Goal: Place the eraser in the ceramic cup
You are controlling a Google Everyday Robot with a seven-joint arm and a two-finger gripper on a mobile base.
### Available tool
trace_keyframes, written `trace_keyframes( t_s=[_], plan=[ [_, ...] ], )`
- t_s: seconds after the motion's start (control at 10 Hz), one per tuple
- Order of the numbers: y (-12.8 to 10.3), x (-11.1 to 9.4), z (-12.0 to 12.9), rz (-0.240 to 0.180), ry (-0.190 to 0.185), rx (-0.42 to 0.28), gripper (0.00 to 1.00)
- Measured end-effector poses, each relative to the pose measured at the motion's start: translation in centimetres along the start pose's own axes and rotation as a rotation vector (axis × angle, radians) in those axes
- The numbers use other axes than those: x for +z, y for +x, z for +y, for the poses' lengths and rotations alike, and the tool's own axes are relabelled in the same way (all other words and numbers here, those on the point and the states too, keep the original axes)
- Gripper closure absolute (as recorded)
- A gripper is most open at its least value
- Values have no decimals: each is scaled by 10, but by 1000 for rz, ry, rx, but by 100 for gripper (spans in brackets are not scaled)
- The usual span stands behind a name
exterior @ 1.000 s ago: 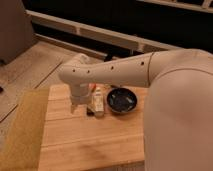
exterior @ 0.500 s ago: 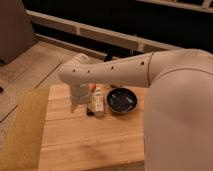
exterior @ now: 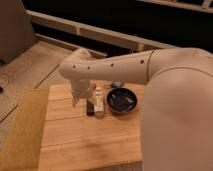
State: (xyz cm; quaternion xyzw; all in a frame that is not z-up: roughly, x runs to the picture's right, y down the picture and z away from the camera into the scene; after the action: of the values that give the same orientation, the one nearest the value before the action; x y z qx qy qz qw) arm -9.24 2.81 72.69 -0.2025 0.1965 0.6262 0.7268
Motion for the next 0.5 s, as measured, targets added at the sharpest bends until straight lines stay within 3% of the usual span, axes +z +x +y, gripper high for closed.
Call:
trace_keyframes(
  t_s=[0.1,0.3,0.5],
  plan=[
    [-40,-15,-11,-76,47,-65,35],
    [-88,-30,-12,-164,89,-185,35],
    [-110,-27,0,-192,77,-287,35]
  ],
)
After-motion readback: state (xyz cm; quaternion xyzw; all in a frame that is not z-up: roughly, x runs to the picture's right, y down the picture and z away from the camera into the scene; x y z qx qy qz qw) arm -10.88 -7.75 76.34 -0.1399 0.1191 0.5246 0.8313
